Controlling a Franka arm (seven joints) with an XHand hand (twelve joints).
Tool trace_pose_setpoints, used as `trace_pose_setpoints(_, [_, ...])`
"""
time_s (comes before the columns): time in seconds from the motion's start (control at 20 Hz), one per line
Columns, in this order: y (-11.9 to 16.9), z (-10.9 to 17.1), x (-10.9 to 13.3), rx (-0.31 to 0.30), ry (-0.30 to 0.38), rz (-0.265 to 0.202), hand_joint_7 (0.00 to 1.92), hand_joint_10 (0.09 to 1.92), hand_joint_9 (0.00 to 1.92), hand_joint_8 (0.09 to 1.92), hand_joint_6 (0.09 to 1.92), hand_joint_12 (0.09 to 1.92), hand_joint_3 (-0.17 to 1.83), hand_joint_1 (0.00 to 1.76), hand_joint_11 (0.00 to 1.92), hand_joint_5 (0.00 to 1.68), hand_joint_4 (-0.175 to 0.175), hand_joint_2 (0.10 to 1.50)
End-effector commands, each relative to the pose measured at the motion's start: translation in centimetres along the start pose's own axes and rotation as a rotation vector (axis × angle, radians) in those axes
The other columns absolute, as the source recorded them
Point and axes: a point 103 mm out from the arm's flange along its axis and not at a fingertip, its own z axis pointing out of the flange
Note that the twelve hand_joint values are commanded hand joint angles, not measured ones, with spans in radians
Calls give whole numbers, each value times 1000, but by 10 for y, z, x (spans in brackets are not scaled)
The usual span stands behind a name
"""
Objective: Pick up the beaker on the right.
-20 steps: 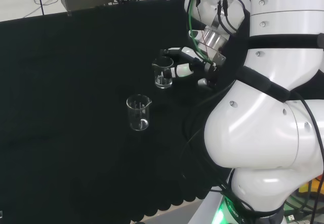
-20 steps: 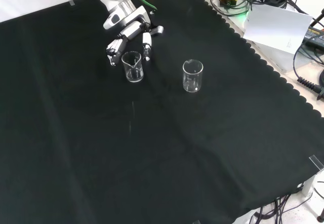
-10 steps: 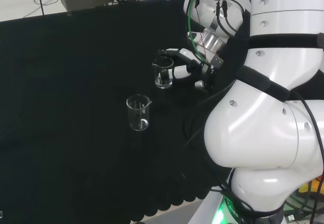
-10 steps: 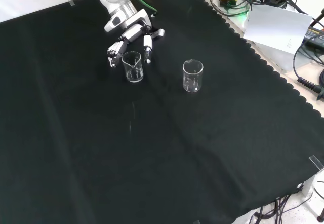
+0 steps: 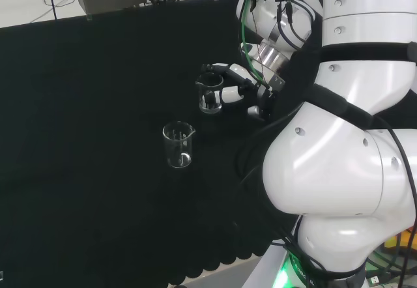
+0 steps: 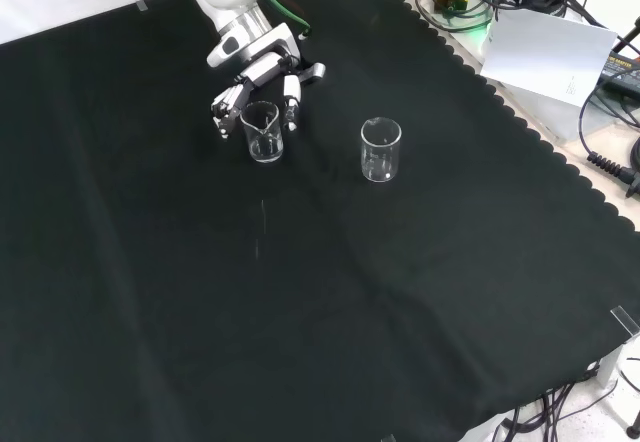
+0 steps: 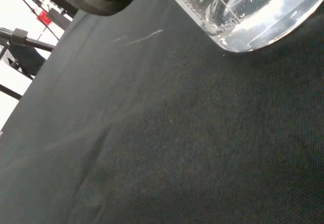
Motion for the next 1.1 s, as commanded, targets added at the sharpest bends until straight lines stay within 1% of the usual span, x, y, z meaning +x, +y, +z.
trace_pose_setpoints(0.05, [4, 2, 1, -15, 37, -12, 242, 627, 352, 696, 87, 1303, -175, 917, 0, 507, -43, 840])
trace_pose_setpoints(0.2, [6, 3, 2, -15, 45, -17, 242, 624, 352, 695, 87, 1303, -175, 922, 0, 509, -44, 838])
trace_pose_setpoints(0.35, [8, 5, 3, -13, 59, -21, 287, 611, 431, 706, 87, 1339, -175, 937, 2, 539, -46, 835])
trace_pose_setpoints(0.4, [8, 5, 3, -15, 70, -20, 309, 599, 464, 711, 115, 1354, -175, 940, 2, 543, -46, 835])
trace_pose_setpoints(0.45, [8, 6, 3, -18, 80, -19, 336, 583, 497, 716, 190, 1361, -175, 943, 7, 528, -47, 836])
trace_pose_setpoints(0.6, [9, 7, 2, -10, 99, -18, 392, 566, 569, 740, 534, 1358, -175, 958, 40, 415, -49, 836])
trace_pose_setpoints(0.7, [10, 9, 1, -10, 106, -14, 414, 567, 597, 755, 665, 1360, -175, 967, 58, 368, -49, 836])
trace_pose_setpoints(0.85, [12, 11, 1, -15, 112, -9, 440, 576, 631, 773, 726, 1359, -175, 985, 88, 351, -51, 840])
trace_pose_setpoints(1.1, [13, 14, 2, -14, 122, -7, 456, 579, 648, 788, 759, 1353, -175, 1011, 118, 353, -51, 859])
